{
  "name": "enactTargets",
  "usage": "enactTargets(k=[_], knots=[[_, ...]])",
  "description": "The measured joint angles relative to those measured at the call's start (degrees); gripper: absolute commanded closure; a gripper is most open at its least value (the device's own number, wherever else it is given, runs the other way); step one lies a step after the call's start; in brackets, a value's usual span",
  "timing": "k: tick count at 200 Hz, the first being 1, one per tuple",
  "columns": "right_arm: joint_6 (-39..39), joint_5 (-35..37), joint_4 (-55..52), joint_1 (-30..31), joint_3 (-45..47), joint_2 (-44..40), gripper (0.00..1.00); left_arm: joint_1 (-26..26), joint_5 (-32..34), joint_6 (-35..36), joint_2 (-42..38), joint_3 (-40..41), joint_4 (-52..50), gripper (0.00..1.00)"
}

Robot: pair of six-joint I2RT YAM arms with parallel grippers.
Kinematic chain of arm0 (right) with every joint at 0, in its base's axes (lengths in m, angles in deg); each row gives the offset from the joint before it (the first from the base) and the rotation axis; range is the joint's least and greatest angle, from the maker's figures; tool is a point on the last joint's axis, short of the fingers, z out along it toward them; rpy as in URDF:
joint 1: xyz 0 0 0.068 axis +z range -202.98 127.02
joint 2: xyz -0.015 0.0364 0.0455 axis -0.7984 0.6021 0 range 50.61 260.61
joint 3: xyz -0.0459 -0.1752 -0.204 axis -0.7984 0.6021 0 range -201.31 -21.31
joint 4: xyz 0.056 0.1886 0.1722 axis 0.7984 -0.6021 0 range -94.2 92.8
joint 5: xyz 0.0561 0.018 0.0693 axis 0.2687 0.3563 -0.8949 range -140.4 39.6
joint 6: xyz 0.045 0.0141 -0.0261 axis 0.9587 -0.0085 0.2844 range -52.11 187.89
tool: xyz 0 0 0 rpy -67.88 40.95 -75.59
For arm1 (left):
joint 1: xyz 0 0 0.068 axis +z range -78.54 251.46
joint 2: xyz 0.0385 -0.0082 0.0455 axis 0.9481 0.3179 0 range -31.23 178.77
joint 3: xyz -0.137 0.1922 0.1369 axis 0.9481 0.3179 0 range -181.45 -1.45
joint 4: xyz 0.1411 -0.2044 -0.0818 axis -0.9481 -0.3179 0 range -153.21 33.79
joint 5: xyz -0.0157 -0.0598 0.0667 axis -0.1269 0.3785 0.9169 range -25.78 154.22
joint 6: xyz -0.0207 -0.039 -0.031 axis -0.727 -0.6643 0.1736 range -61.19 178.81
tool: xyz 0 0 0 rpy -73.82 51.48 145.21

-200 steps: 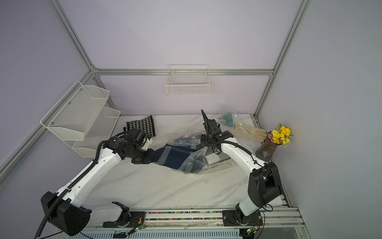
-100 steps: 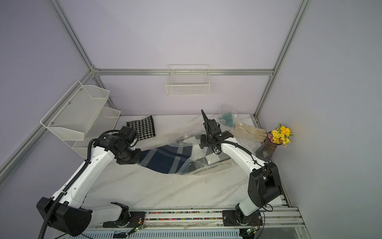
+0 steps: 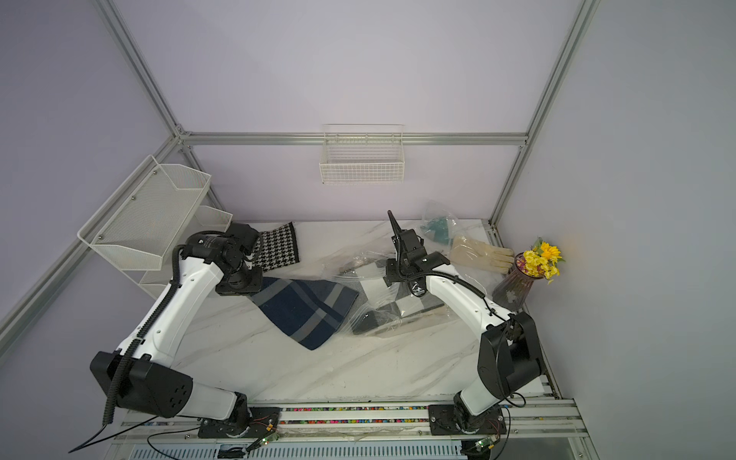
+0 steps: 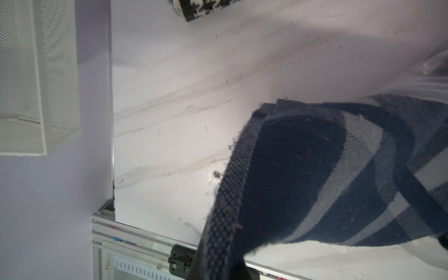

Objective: Take the scarf out of the vacuum bag
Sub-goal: Take out the scarf from the vacuum bag, then place the scarf at the center of the board.

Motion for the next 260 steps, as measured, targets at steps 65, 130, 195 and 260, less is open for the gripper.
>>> enactTargets(k=[65,130,195,260], knots=[[0.0,-0.24,0.07,-0.04,0.02,-0.02,1.0,0.15,13.57,5.35,6.4,-2.99,1.88,1.0],[0.0,-0.74,1.07,-0.09,0.83,-0.46,1.0,0.31,20.68,14.27,4.44,-0.09,15.63,1.0],[0.0,-1.18,1.18,-0.09,0.83,-0.85,1.0,0.46,12.55,17.55,-2.36,4.44,28.28,1.0],[0.0,-1.46,1.33,-0.09,0.87,-0.85,1.0,1.05,5.68,21.2,-9.9,11.72,41.13,1.0]])
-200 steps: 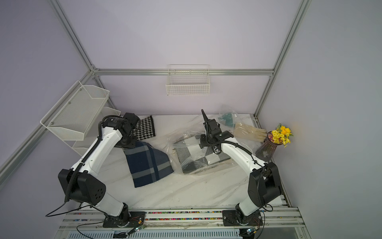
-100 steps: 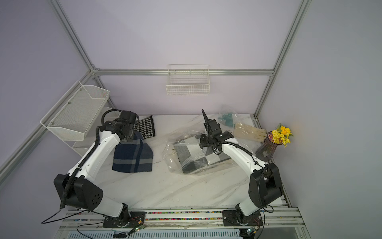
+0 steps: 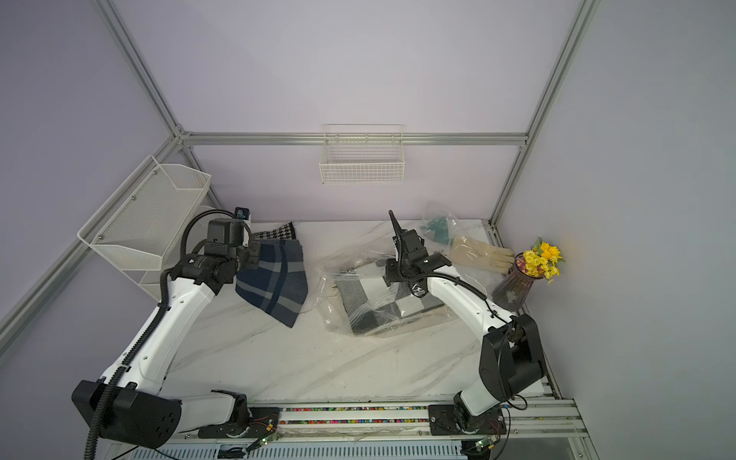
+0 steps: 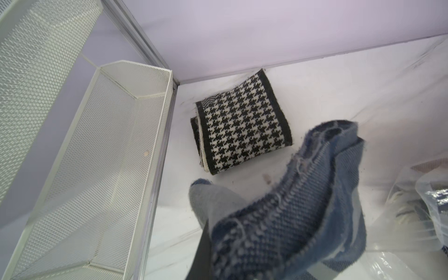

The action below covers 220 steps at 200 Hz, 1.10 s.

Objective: Take the scarf out of the vacuum bag
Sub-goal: Place the scarf at the center of the board.

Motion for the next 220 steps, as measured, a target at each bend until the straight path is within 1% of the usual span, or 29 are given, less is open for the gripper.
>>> enactTargets(k=[49,125,154,220], knots=[[0.0,-0.07,0.02,0.0,0.02,-0.02,1.0,0.04,0.39,2.08,4.68,0.28,6.67,1.0],[0.0,-0.07,0.13,0.0,0.02,-0.02,1.0,0.07,2.23,1.97,9.97,-0.22,14.71,1.0],[0.0,-0.04,0.39,0.0,0.02,-0.02,1.0,0.87,2.56,0.28,13.11,-0.96,16.79,1.0],[-0.07,0.07,1.11,0.0,0.02,0.9,1.0,5.03,2.67,-5.77,17.09,-0.96,24.13,1.0]])
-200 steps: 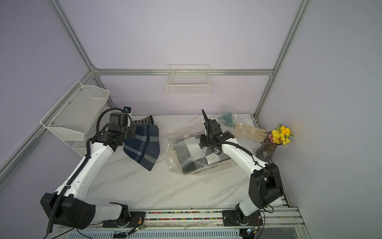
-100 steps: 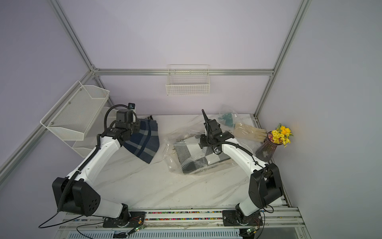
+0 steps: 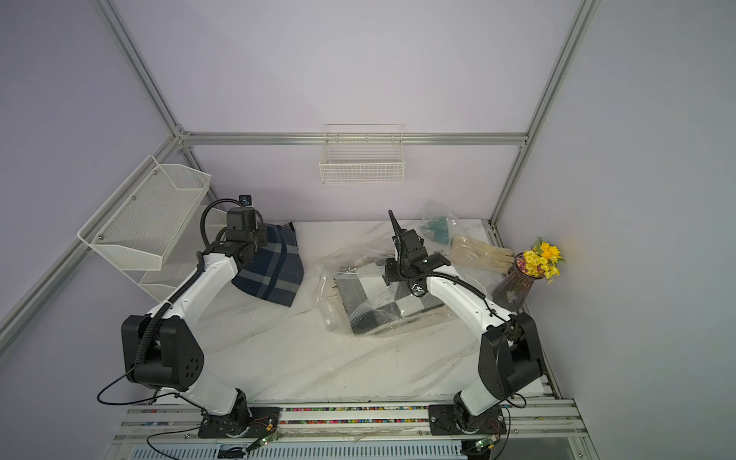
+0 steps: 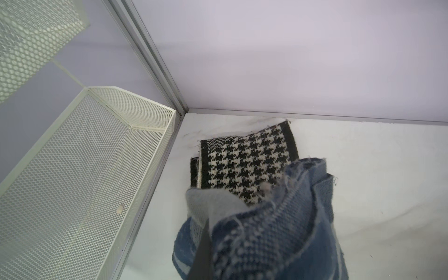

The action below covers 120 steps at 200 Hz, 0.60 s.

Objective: Take the scarf out of the vacuum bag
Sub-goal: Place the scarf at the center of the board.

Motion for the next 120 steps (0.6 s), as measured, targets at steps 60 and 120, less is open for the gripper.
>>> enactTargets(k=[60,120], knots=[[-0.22,0.04,0.52,-0.04,-0.02,2.1,1.0,2.47,-3.32,-3.56,1.84,0.0,5.42,1.0],[-0.46,0.04,1.07,-0.22,-0.02,2.67,1.0,2.71,-4.94,-6.03,1.84,0.0,10.01,1.0]])
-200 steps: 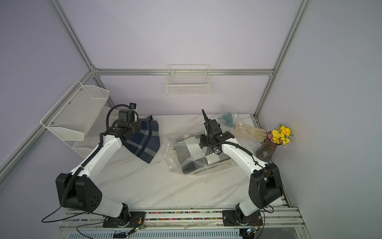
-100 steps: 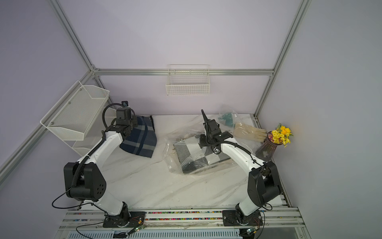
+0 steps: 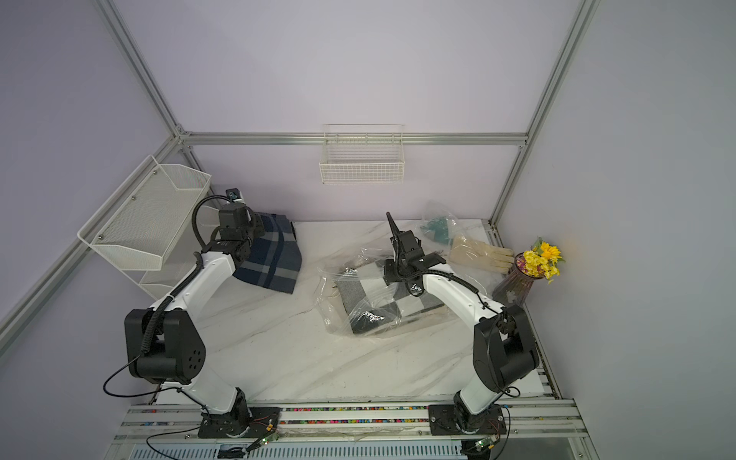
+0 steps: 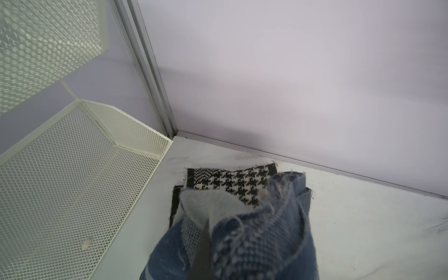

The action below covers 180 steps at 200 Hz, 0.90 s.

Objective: Take the scarf out of the vacuum bag
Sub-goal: Place the scarf at the center of the board.

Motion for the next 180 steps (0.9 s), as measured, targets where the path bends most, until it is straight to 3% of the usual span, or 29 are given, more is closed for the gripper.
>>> enactTargets(k=[53,114,121,129,136,180], knots=[[-0.17,0.0,0.31,0.0,-0.13,0.48,1.0,0.66,1.25,-0.63,2.45,-3.58,-0.04,1.0],[-0.17,0.0,0.37,0.0,-0.92,1.4,1.0,0.83,2.73,-0.57,10.56,-10.51,-0.17,1.0],[-0.17,0.0,0.37,0.0,-0.92,1.4,1.0,0.87,2.82,-0.46,11.17,-11.21,-0.46,0.79],[-0.17,0.0,0.37,0.0,-0.92,1.4,1.0,0.92,2.93,-0.13,11.61,-11.85,-0.81,0.29],[-0.17,-0.02,0.37,0.0,-0.92,1.4,1.0,0.94,3.1,-0.26,11.74,-12.13,-0.87,0.02],[-0.17,0.0,0.37,0.0,-0.94,1.42,1.0,0.94,4.28,-0.13,11.67,-13.2,-0.76,0.0]])
